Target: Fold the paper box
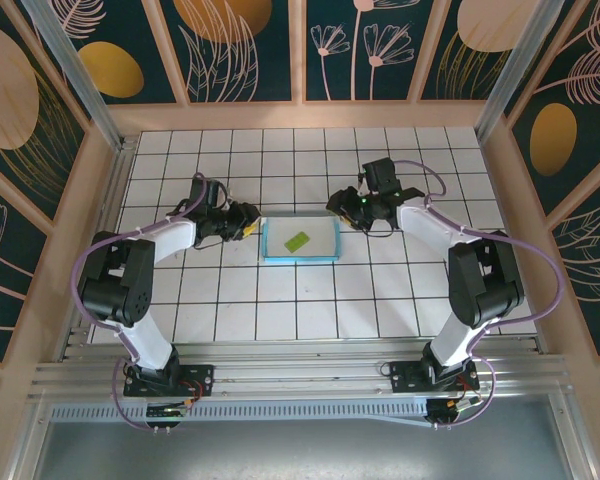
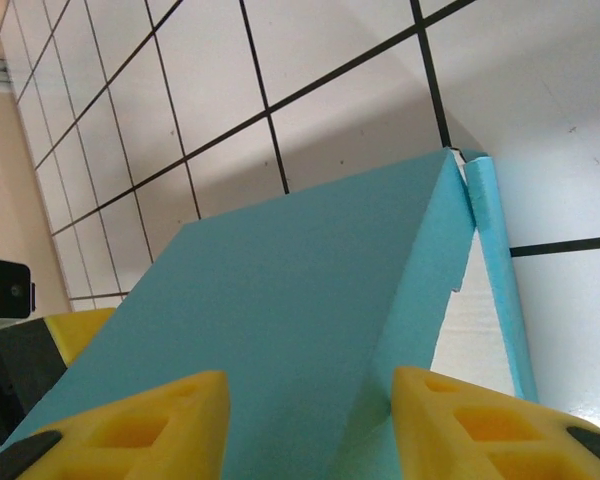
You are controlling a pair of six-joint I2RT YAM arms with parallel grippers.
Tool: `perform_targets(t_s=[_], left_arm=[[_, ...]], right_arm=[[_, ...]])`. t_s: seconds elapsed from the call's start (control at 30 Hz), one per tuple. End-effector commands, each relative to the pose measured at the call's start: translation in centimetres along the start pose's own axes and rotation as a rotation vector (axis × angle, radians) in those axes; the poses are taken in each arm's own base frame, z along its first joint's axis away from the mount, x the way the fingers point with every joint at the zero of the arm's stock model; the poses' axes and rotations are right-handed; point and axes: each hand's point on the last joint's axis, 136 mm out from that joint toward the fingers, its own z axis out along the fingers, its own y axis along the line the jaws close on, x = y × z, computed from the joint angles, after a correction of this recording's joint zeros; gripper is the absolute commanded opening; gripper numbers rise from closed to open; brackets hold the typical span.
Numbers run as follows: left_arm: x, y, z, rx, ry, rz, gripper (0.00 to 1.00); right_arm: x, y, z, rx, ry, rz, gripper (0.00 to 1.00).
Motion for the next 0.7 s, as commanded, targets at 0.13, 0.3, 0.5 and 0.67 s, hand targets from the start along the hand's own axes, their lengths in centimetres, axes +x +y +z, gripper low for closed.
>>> perform_targets(t_s=[0.13, 0.3, 0.5, 0.67], left_arm=[[1.3, 1.6, 0.7, -0.010, 0.028, -0.039, 0.35], [1.3, 1.7, 0.4, -0.021, 0.016, -0.026, 0.35], [-0.2, 1.2, -1.5, -0.108, -0.072, 0.064, 0.44], [-0.8, 0.9, -2.0, -0.141, -0.097, 0.083, 0.48]], right_arm=[[1.0, -2.4, 1.3, 0.060, 0.002, -0.009, 0.45], [1.0, -1.9, 1.0, 0.051, -0.005, -0.011, 0.45], [-0.3, -0.6, -1.0, 0.053, -0.072, -0.043, 0.49], [-1.0, 0.4, -2.1, 0.030, -0.106, -0.042, 0.53]])
